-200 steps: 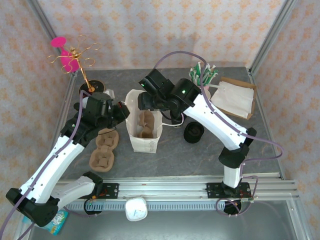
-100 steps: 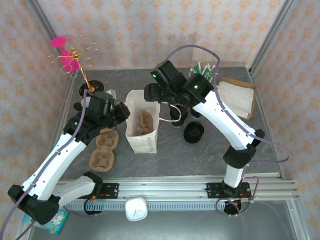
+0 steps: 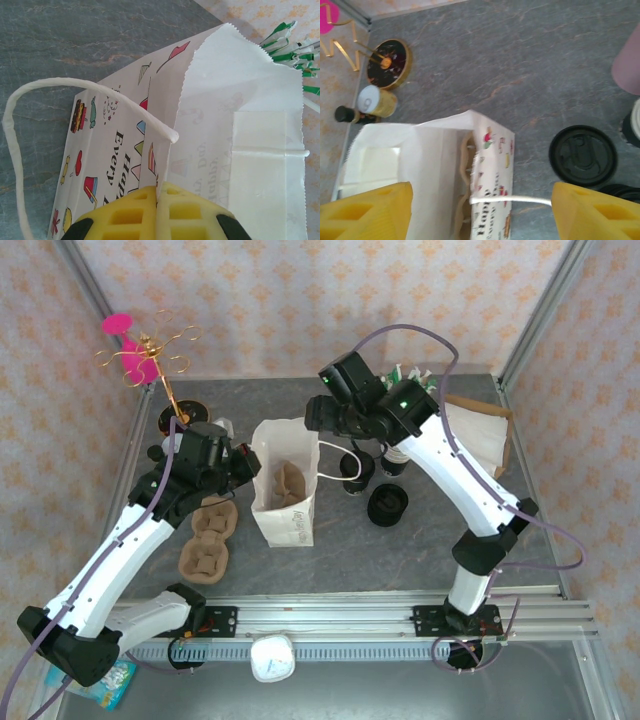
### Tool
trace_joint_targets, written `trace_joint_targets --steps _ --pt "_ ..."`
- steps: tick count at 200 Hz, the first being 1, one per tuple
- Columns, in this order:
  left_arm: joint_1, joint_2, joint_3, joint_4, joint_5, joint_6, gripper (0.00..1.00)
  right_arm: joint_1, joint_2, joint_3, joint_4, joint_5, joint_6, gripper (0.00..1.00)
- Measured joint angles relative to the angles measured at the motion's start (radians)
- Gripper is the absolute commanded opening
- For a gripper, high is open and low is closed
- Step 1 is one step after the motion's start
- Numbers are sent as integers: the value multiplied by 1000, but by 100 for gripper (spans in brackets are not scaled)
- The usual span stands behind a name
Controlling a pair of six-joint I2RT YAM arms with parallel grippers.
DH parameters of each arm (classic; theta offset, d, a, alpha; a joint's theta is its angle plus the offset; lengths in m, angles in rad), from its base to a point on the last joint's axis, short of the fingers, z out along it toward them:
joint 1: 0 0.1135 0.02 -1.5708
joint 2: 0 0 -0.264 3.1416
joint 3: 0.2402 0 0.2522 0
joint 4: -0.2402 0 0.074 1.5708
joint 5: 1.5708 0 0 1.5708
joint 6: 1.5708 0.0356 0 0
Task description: Pack the takeout coffee
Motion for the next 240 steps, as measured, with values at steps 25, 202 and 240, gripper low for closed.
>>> trace_joint_targets --steps 25,202,240 --pt "0 0 8 -9 -7 4 0 -56 -33 -88 11 14 1 80" --pt "23 15 52 -92 -105 5 0 -195 -80 -606 230 -108 -15 78" --pt "43 15 52 -106 -114 19 0 -193 -50 -604 240 -108 -26 78"
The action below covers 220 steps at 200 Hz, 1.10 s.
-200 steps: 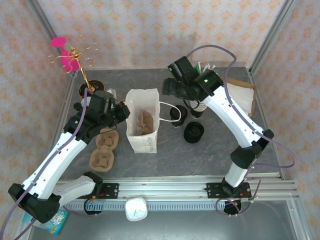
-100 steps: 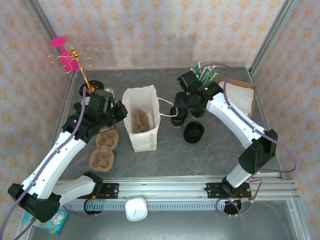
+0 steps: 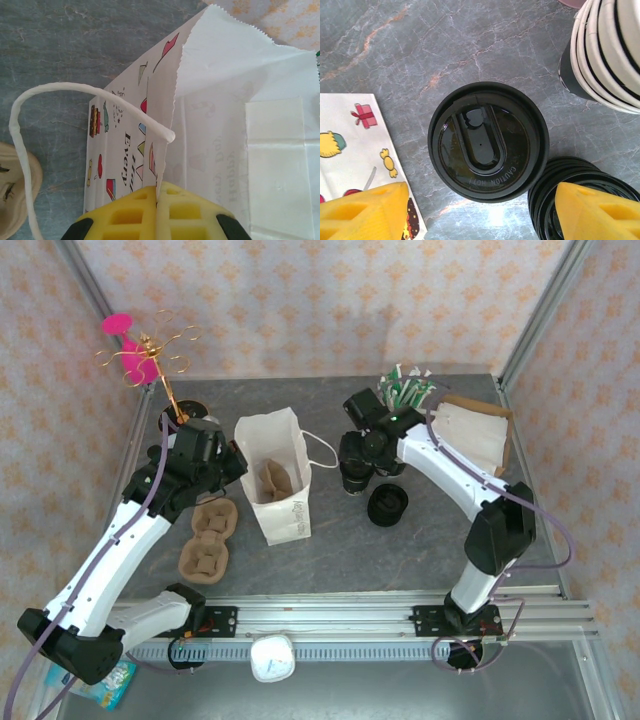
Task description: Pack the takeout coffee
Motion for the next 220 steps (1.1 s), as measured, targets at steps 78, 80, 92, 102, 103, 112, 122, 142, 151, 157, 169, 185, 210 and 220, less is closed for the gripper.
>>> trace_joint_targets --steps 78,80,92,102,103,112,122,142,151,157,169,185,210,220 --pt "4 -3 0 0 -3 3 0 8 71 1 0 16 -30 80" --pt "4 -3 0 0 -3 3 0 8 72 2 -1 17 -31 80" --pt "4 -3 0 0 -3 3 0 8 83 13 -1 20 -35 80" --pt "4 -4 0 0 -3 3 0 8 96 22 0 22 -38 80" --pt "4 -4 0 0 -3 3 0 8 97 23 0 22 -38 80" --pt "4 -5 0 0 -3 3 0 8 105 25 1 23 -42 79" --pt "4 -5 0 0 -4 3 0 8 113 25 0 23 -43 79" --pt "4 -5 0 0 -3 3 0 8 124 25 0 24 -46 80" --pt "4 -5 0 0 -3 3 0 9 127 25 0 26 -48 78" --pt "4 -5 0 0 -3 3 0 9 129 25 0 26 -50 77" --pt "4 -5 0 0 -3 3 0 8 129 25 0 27 -56 76" --pt "4 -5 0 0 -3 3 0 9 129 25 0 30 -57 76" --pt "4 -5 0 0 -3 3 0 11 130 25 0 34 -61 77" --pt "4 -5 0 0 -3 3 0 11 131 24 1 38 -61 77"
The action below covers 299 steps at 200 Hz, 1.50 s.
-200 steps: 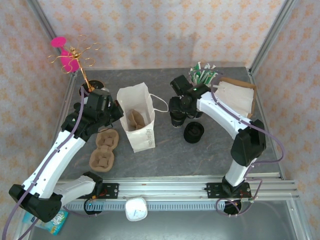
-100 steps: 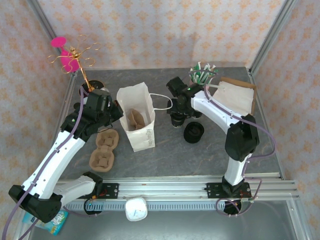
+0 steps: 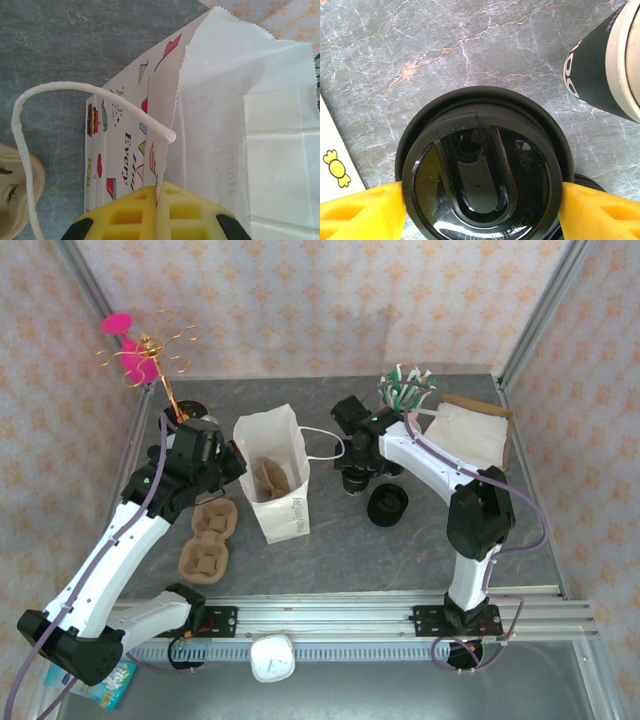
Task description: Pack the takeout coffee
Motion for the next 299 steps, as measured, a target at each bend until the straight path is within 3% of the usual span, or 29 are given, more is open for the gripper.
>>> trace_joint_targets --steps 64,80,96,184,262,299 --pt "0 0 0 0 0 0 0 4 1 0 3 14 -11 71" --pt "0 0 0 0 0 0 0 6 2 0 3 16 -18 79" --pt "0 0 0 0 0 0 0 6 10 0 2 23 -25 81" --pt "0 0 -1 1 0 0 0 19 20 5 2 61 -37 66" --pt "0 0 0 1 -1 4 0 18 5 8 -15 72 -37 63" --pt "3 6 4 1 -7 19 0 10 -97 -7 -50 90 -42 63"
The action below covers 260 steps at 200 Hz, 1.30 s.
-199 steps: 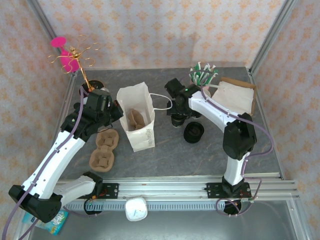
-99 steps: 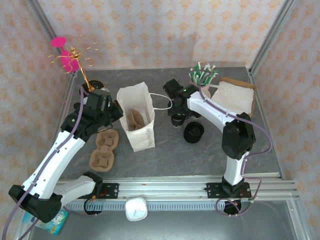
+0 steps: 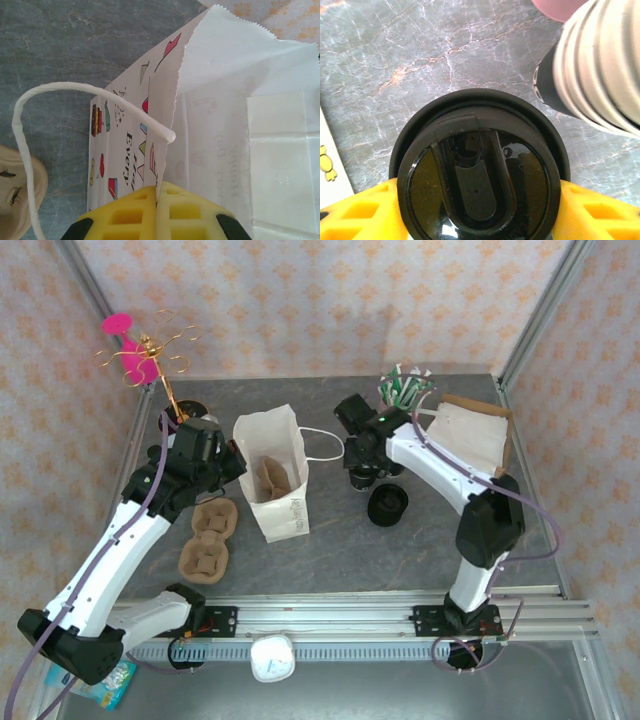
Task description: Pack the takeout coffee
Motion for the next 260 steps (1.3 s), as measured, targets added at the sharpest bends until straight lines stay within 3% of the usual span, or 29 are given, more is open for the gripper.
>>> trace_joint_targets --steps 63,143,215,260 --pt "23 26 15 3 17 12 0 -14 -142 37 -95 3 -22 62" --pt "28 59 38 25 64 15 0 -13 -153 424 -251 11 -49 60" --pt "28 80 56 34 84 25 0 74 2 792 -286 -79 -97 60" --pt "28 100 58 46 83 25 0 148 72 823 -267 -145 -108 60"
